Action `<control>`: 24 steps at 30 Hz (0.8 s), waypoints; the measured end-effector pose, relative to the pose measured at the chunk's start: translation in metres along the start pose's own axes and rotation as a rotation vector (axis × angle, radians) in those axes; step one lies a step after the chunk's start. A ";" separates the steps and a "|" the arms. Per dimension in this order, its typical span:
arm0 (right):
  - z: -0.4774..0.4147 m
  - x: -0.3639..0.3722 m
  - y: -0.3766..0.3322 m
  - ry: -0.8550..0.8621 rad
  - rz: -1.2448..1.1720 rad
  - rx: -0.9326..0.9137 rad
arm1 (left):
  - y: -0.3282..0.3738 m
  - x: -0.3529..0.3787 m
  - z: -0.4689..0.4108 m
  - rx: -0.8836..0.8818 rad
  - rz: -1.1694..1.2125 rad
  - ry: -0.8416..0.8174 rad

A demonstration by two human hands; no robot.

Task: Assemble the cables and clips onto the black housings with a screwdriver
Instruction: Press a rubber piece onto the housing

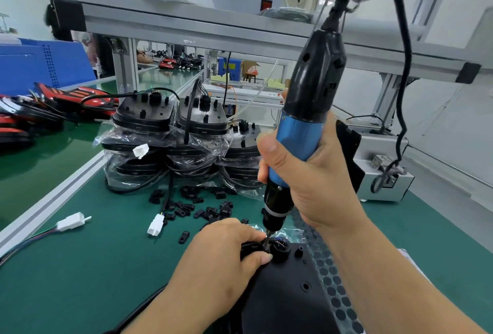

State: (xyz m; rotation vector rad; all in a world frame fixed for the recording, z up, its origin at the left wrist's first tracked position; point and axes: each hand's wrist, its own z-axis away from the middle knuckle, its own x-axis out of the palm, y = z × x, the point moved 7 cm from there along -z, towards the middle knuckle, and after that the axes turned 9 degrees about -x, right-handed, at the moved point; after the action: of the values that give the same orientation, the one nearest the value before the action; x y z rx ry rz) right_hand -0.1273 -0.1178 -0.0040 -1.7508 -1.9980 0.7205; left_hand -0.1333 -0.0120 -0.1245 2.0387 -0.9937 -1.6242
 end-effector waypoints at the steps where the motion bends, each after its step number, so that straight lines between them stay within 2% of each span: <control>1: 0.000 0.001 0.001 -0.001 -0.010 0.007 | 0.000 0.000 0.000 -0.001 0.000 0.000; 9: -0.002 -0.007 0.007 0.055 -0.064 0.062 | -0.004 0.002 -0.001 -0.023 0.001 -0.011; 18: -0.004 -0.001 0.007 -0.023 -0.068 0.056 | -0.005 0.002 -0.002 -0.027 -0.009 0.003; 24: -0.001 -0.004 0.007 -0.007 -0.097 0.060 | -0.004 0.003 -0.002 -0.024 -0.018 -0.001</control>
State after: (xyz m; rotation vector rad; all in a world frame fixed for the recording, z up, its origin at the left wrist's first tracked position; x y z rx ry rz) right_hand -0.1204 -0.1213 -0.0069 -1.6076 -2.0293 0.7474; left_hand -0.1299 -0.0114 -0.1286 2.0363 -0.9544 -1.6390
